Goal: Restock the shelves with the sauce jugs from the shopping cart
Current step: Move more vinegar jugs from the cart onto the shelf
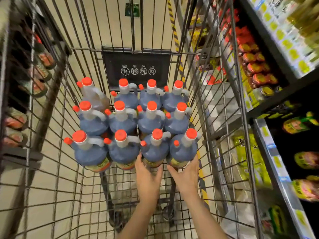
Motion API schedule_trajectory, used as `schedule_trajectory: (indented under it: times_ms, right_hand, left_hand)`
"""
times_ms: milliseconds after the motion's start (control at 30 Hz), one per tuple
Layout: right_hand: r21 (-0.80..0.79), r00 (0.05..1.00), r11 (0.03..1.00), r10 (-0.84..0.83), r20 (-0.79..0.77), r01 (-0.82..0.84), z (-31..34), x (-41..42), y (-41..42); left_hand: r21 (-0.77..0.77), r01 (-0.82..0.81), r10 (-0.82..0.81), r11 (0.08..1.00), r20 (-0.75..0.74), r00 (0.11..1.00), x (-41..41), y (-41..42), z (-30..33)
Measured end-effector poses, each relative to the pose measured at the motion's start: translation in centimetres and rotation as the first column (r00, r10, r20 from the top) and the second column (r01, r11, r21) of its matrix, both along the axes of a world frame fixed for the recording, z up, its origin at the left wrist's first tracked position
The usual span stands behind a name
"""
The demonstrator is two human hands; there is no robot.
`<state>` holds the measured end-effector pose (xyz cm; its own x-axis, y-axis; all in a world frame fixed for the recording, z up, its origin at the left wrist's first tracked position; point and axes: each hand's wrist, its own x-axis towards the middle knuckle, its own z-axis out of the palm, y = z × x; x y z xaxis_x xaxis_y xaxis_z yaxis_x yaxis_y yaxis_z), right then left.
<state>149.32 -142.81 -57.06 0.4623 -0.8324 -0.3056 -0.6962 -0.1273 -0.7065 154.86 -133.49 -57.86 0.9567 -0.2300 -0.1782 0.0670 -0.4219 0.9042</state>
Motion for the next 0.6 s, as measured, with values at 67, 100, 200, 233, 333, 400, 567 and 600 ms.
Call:
schedule_trajectory:
  times_ms: [67, 100, 200, 233, 333, 400, 567, 600]
  right_hand:
    - [-0.044, 0.997, 0.997, -0.059, 0.041, 0.061, -0.5, 0.4, 0.2]
    - [-0.069, 0.993, 0.992, -0.101, 0.056, 0.104, -0.6, 0.8, 0.3]
    - [-0.137, 0.968, 0.959, -0.235, 0.091, 0.246, -0.8, 2.1, 0.8]
    - [-0.153, 0.957, 0.946, -0.270, 0.109, 0.284, -0.9, 2.4, 0.9]
    - [-0.174, 0.941, 0.929, -0.303, 0.149, 0.326, -1.4, 2.6, 0.8]
    - [-0.140, 0.934, 0.930, -0.315, 0.172, 0.339, -1.5, 2.5, 0.6]
    - [-0.098, 0.930, 0.937, -0.312, 0.197, 0.335, -1.0, 1.7, 0.5]
    - [-0.112, 0.935, 0.939, -0.303, 0.182, 0.326, -0.9, 1.5, 0.6]
  left_hand:
    - [-0.022, -0.043, 0.043, 0.999, 0.014, 0.999, 0.0, -0.3, -0.1]
    - [-0.031, -0.063, 0.064, 0.998, 0.031, 0.997, 0.0, -0.5, -0.2]
    - [-0.021, -0.096, 0.097, 0.995, 0.070, 0.993, 0.2, -0.9, -0.9]
    - [-0.004, -0.109, 0.109, 0.994, 0.079, 0.991, 0.2, -1.1, -1.2]
    - [-0.034, -0.131, 0.134, 0.991, 0.085, 0.987, 0.0, -1.8, -1.6]
    - [-0.093, -0.132, 0.137, 0.987, 0.053, 0.989, -0.1, -2.1, -1.9]
    - [-0.163, -0.197, 0.199, 0.967, -0.003, 0.980, -0.1, -2.9, -2.4]
    - [-0.151, -0.211, 0.213, 0.966, -0.003, 0.977, -0.1, -3.1, -2.5]
